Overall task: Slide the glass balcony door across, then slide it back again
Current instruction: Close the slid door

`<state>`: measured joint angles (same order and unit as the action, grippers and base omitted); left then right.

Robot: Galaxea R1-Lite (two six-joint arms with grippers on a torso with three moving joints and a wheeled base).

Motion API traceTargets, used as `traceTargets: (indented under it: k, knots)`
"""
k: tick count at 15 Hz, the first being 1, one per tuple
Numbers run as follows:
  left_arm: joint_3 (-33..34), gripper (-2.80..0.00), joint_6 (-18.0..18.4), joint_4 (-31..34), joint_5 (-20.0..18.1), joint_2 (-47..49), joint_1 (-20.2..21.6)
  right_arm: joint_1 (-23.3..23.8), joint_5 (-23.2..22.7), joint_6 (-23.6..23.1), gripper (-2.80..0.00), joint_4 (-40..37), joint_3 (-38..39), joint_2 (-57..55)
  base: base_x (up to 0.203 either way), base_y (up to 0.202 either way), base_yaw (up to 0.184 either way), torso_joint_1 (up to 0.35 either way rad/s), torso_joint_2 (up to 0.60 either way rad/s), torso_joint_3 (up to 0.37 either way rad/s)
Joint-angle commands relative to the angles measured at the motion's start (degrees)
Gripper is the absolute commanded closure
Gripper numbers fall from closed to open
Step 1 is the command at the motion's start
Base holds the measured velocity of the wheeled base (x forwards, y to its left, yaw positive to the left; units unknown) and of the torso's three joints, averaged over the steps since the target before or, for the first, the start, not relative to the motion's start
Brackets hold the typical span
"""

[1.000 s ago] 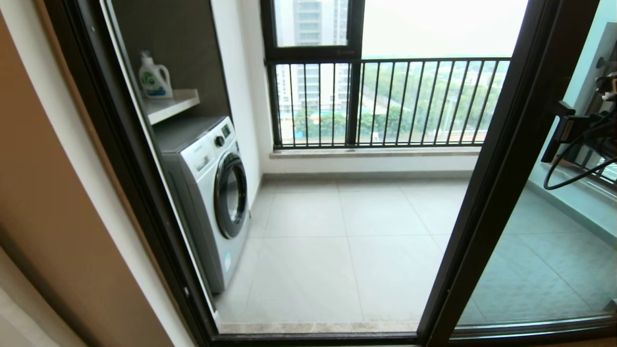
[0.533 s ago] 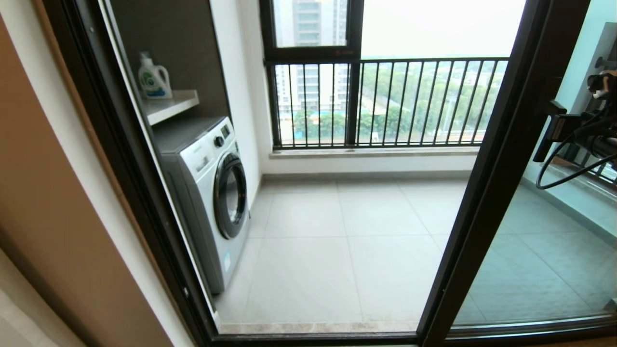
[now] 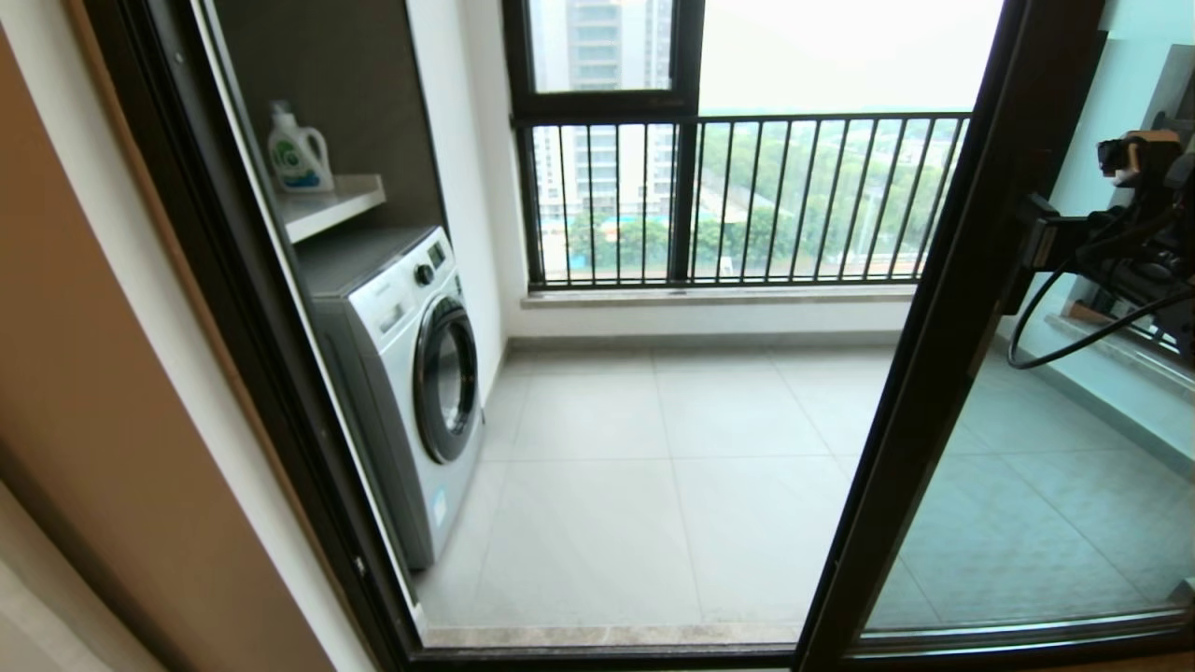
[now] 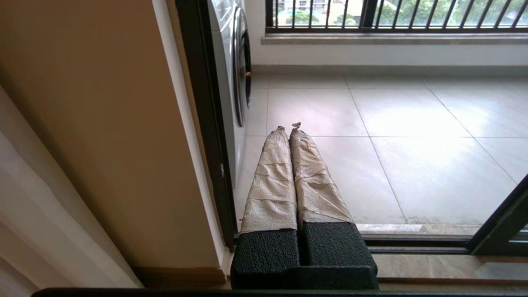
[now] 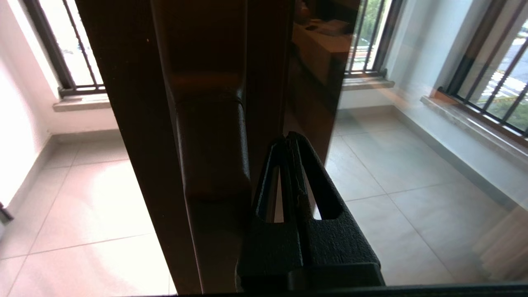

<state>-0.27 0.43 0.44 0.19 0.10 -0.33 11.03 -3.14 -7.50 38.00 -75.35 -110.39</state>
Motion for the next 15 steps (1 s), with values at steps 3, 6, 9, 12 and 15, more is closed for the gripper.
traceTargets:
  k: [3,6,9,12,15]
  knots:
    - [0.00,0.00,0.01,0.00,0.02,0.08,0.02,-4.48,2.10,-0.33,0.00,0.06,1.18,0.52,0.000,0.000,0.000,0.000,0.00,0.000]
    - [0.00,0.00,0.01,0.00,-0.02,0.08,-0.02,-8.01,4.00,-0.33,0.00,0.06,1.26,0.52,0.000,0.000,0.000,0.000,0.00,0.000]
    - [0.00,0.00,0.01,0.00,0.04,0.01,0.03,-12.14,5.81,-0.41,0.00,0.06,1.26,0.45,0.000,0.000,0.000,0.000,0.00,0.000]
    - [0.00,0.00,0.01,0.00,0.00,0.08,0.06,-15.58,7.67,-0.41,0.00,0.06,1.16,0.25,0.000,0.000,0.000,0.000,0.00,0.000]
    - [0.00,0.00,0.01,0.00,0.01,0.08,0.00,-19.30,8.82,-0.41,0.00,0.06,0.88,-0.01,0.000,0.000,0.000,0.000,0.00,0.000]
